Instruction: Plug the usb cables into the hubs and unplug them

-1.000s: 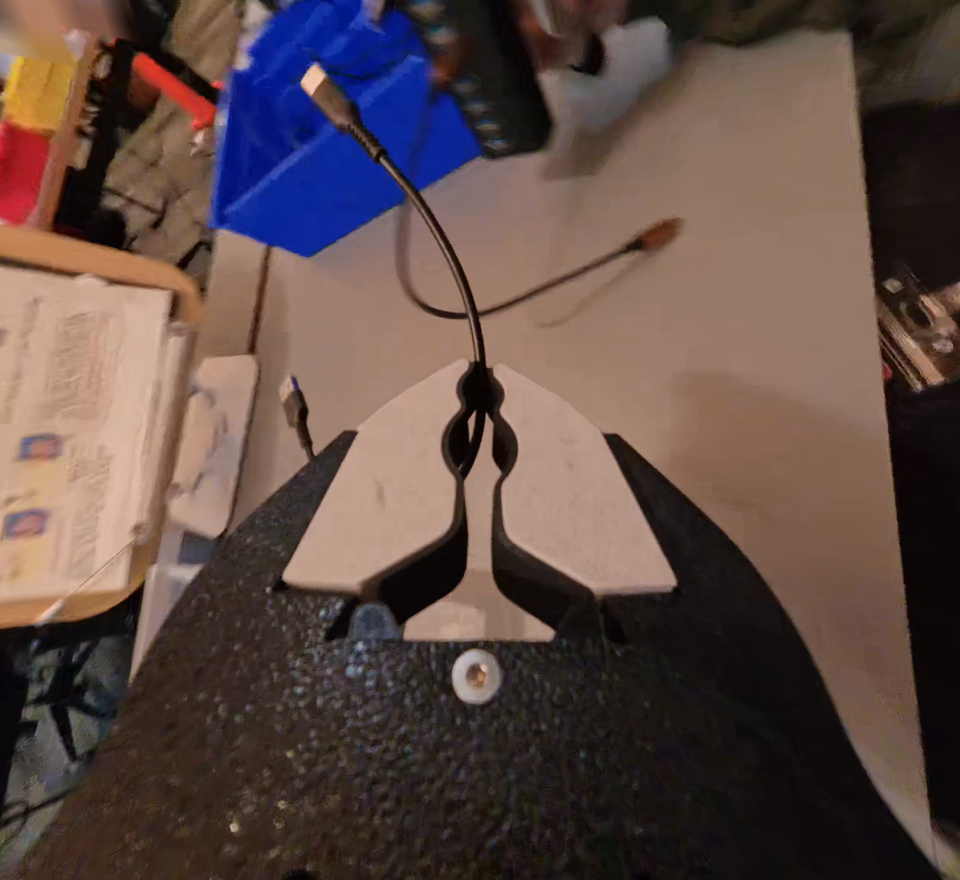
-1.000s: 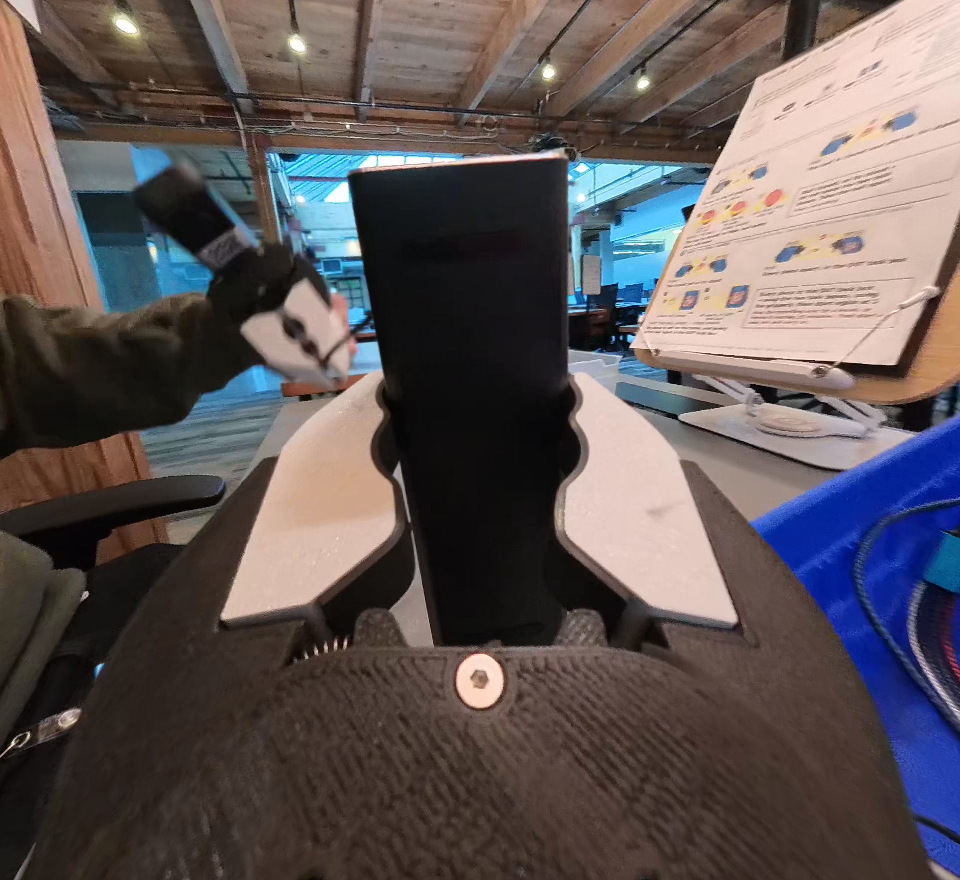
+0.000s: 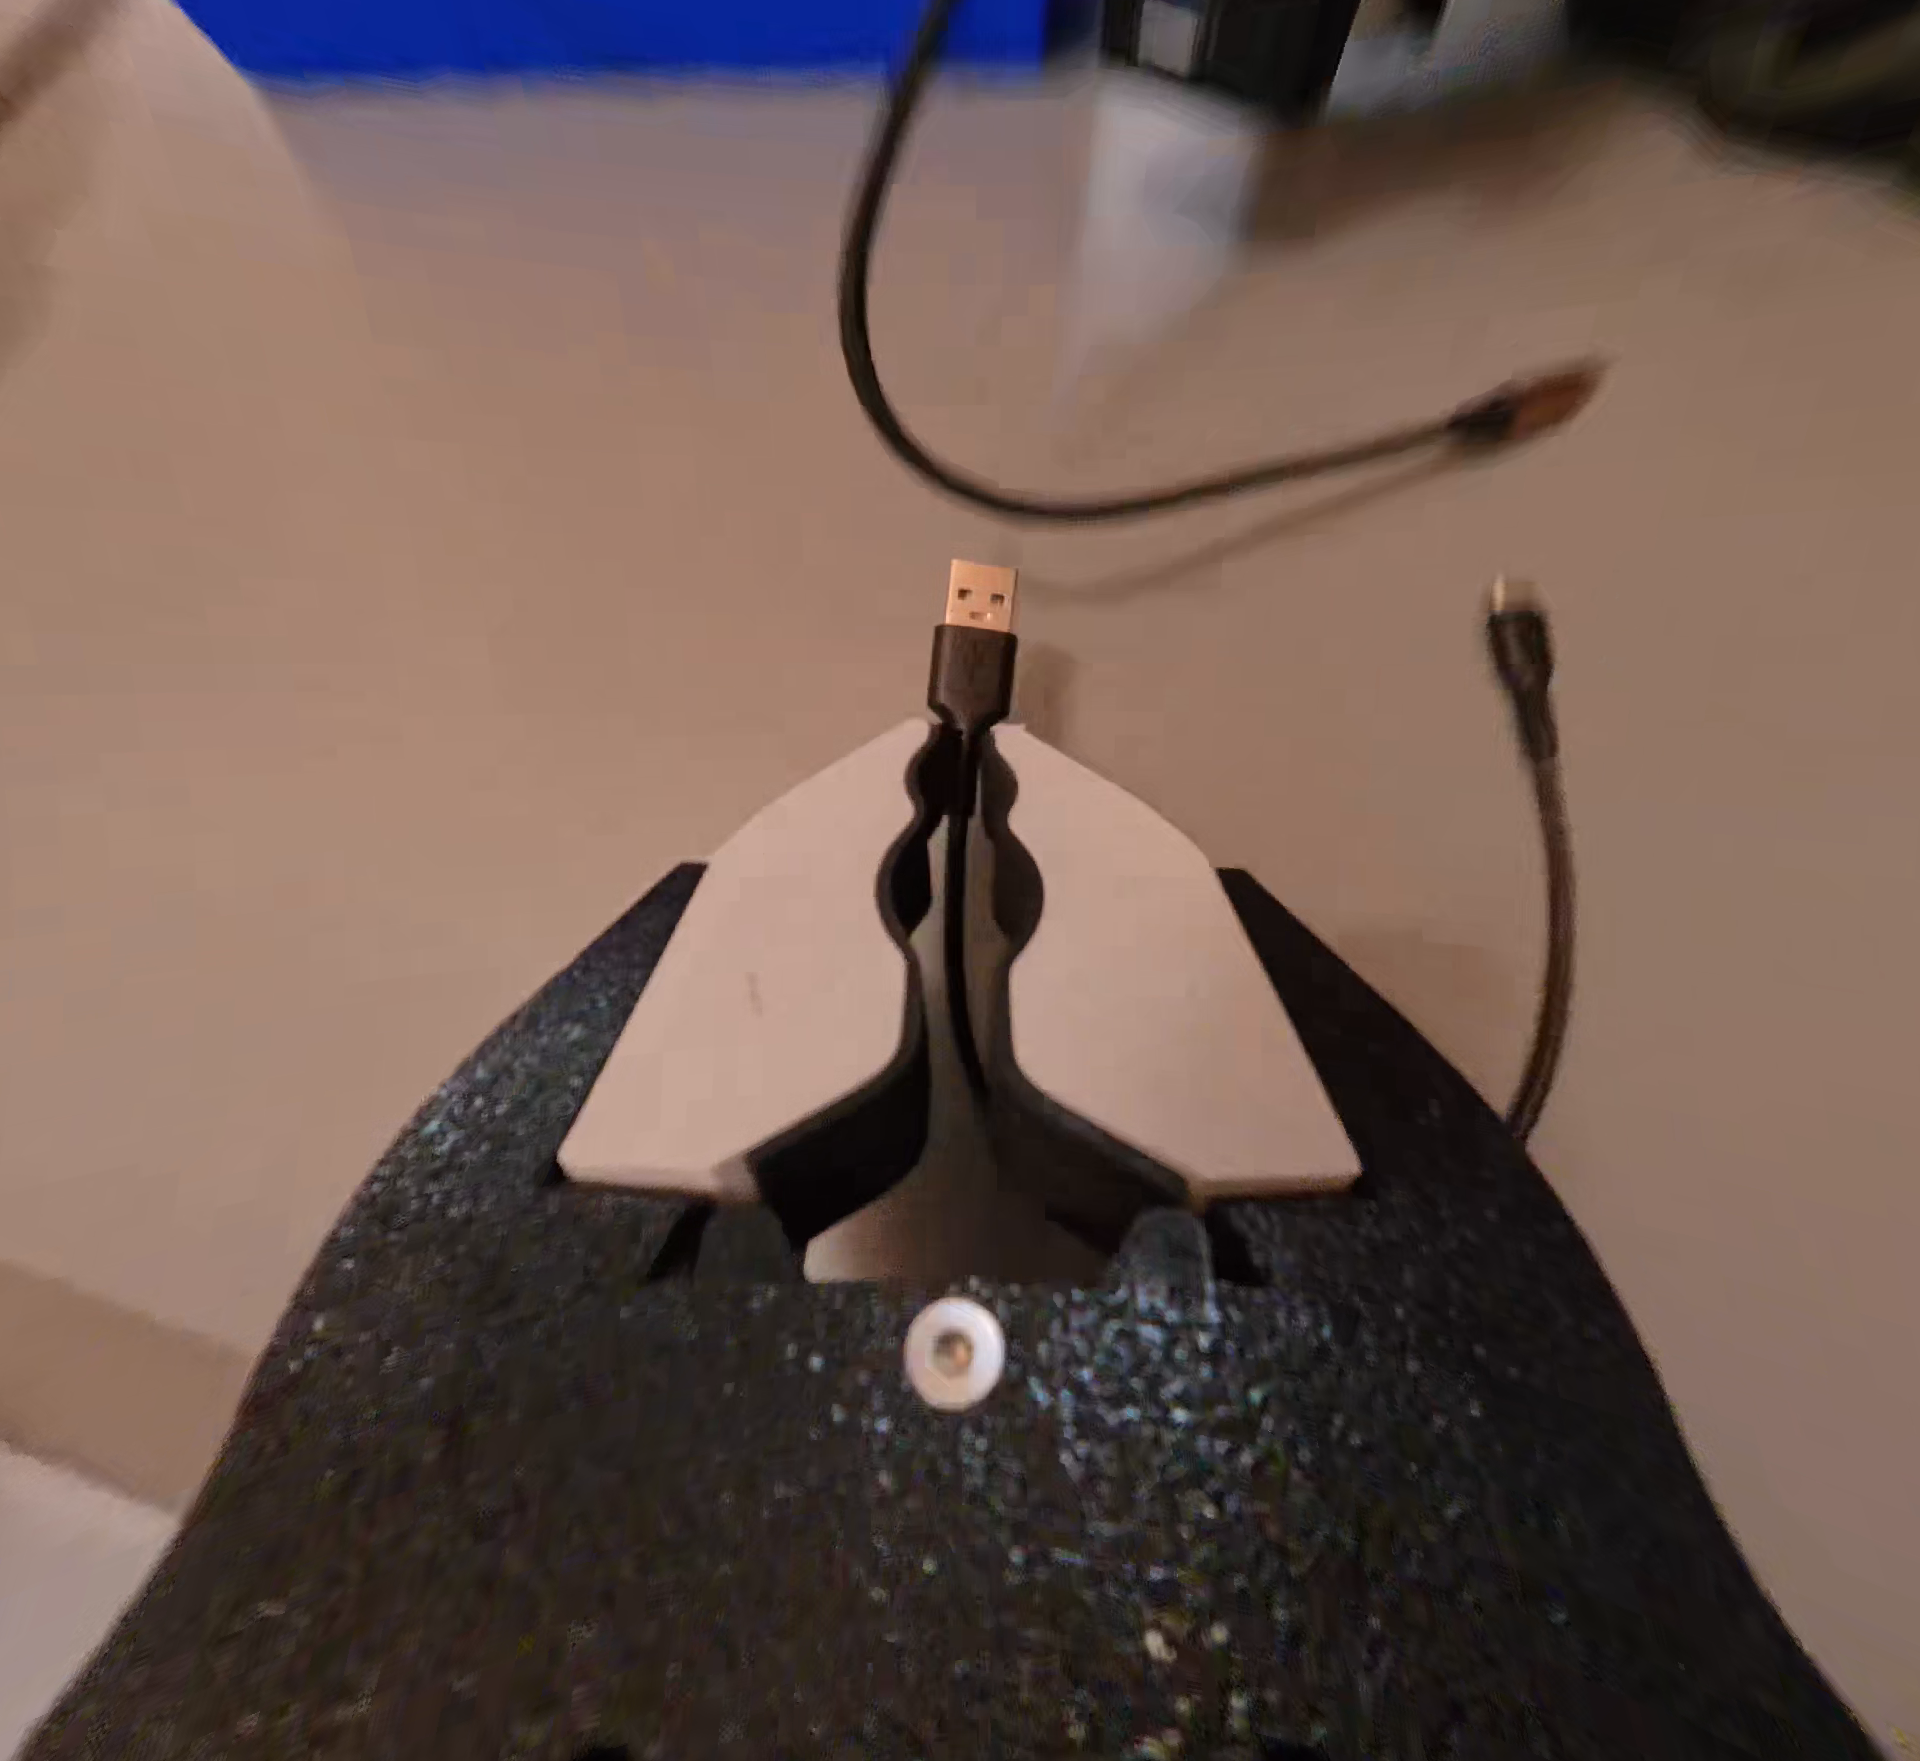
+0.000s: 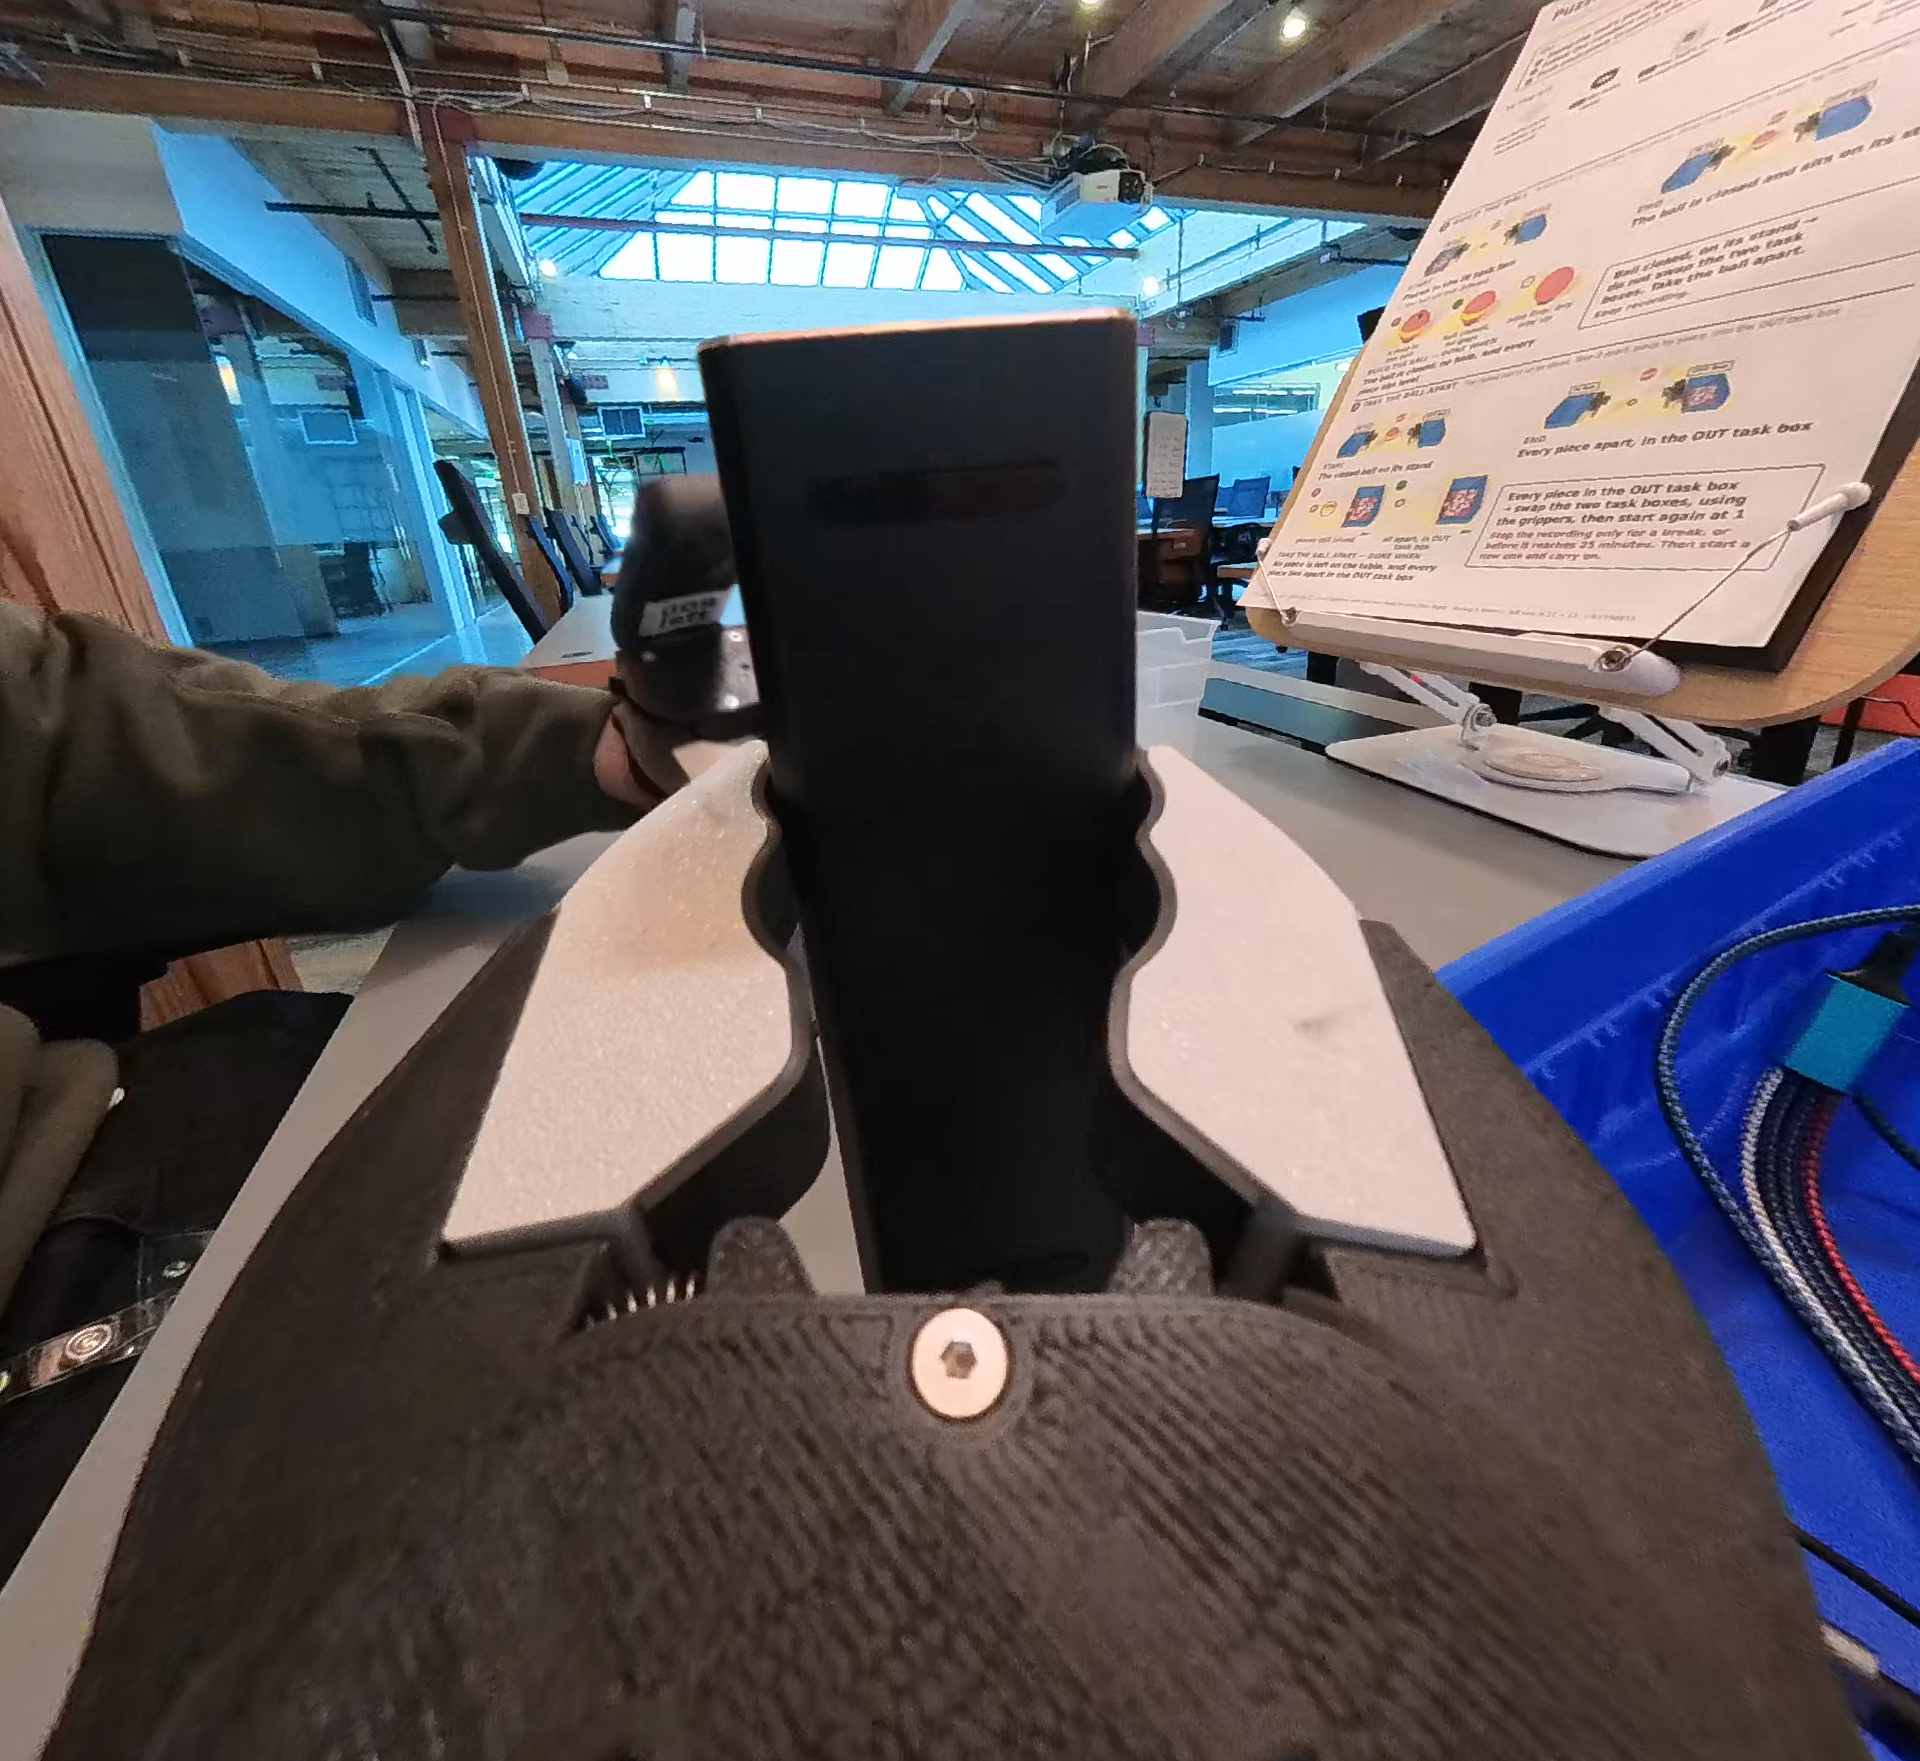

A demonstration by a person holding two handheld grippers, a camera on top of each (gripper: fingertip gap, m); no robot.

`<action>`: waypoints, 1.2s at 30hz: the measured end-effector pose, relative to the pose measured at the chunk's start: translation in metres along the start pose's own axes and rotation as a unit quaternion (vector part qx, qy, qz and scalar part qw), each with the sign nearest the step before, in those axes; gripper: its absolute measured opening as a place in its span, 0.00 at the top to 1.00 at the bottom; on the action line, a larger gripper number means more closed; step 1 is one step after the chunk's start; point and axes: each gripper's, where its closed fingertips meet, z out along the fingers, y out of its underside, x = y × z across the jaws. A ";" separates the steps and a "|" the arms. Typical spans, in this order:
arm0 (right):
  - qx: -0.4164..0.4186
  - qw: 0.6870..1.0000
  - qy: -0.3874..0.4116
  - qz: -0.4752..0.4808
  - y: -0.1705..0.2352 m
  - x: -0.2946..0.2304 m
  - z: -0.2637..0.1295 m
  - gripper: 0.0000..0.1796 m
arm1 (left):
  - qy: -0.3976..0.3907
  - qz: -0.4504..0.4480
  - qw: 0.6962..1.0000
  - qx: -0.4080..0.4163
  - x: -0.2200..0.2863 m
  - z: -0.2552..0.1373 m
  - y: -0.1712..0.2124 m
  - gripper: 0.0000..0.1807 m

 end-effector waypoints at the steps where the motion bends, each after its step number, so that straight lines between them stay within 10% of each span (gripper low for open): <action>1: 0.002 1.000 0.001 0.000 -0.001 0.000 -0.001 0.66 | -0.002 -0.010 0.998 0.055 -0.001 -0.007 -0.015 0.97; 9: 0.004 1.000 0.003 -0.002 -0.001 0.001 -0.001 0.65 | -0.189 0.039 0.968 0.162 -0.057 -0.069 -0.063 0.97; 12: 0.021 1.000 -0.014 0.007 -0.004 -0.002 -0.003 0.65 | -0.425 0.105 0.893 0.108 -0.096 -0.122 -0.085 0.97; 15: 0.050 0.997 -0.058 0.014 -0.012 -0.013 -0.006 0.65 | -0.501 0.238 0.831 0.051 -0.075 -0.131 -0.105 0.97; 24: 0.104 0.981 -0.164 0.026 -0.027 -0.043 -0.015 0.66 | -0.282 0.242 0.926 -0.064 0.031 -0.020 -0.016 0.97; 36: 0.024 0.990 -0.137 0.021 0.001 -0.039 -0.001 0.65 | 0.011 0.048 0.998 -0.033 0.074 -0.006 0.009 0.90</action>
